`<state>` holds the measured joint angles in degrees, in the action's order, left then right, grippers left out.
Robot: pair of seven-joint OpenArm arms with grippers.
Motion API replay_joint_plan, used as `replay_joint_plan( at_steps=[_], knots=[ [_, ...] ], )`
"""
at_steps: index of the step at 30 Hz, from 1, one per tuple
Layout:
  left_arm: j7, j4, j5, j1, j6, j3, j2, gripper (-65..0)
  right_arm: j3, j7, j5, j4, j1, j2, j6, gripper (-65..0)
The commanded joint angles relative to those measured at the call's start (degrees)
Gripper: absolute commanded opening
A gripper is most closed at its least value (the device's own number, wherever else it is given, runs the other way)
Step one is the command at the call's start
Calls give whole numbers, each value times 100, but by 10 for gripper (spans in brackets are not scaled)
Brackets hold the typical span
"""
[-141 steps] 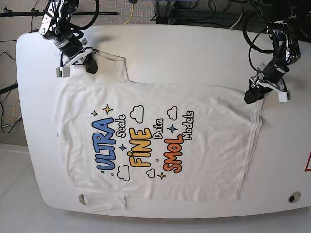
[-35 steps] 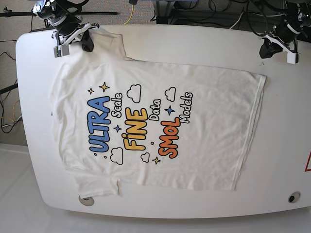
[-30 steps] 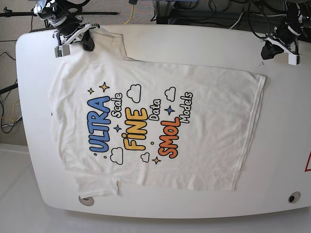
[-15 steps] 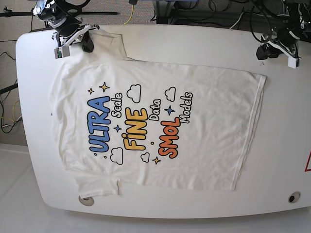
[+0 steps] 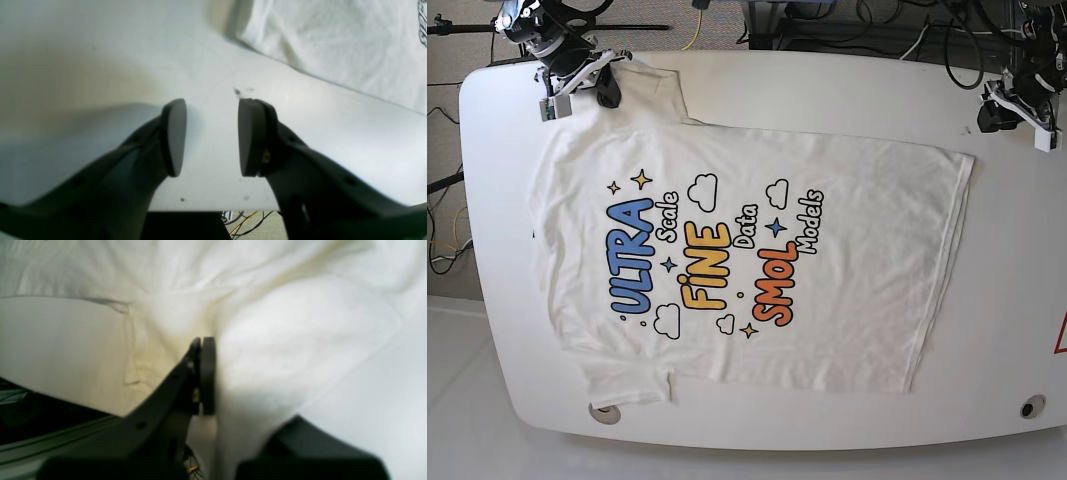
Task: Fold the T-shirt properly
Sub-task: 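Open the left gripper and lift it off the shirt corner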
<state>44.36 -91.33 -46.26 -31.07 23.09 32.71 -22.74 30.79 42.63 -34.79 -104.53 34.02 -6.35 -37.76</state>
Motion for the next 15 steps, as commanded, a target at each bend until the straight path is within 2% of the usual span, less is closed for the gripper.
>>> replay_joint_plan(
  at_steps=[1,9,15],
  knots=[
    [-40,-114,-151,135,31,-104,-82,-365,41,-120,-69,-85,26,-45,-43,-650],
    [33,-38,-187,309,130,-188,-19,-336,38,-125,-65,-67,30,-41,-39,-650],
    [17,248,-305,545,297,-120,-15,-349,31,-130,-44,-72,19,-36,-24,-650]
  ],
)
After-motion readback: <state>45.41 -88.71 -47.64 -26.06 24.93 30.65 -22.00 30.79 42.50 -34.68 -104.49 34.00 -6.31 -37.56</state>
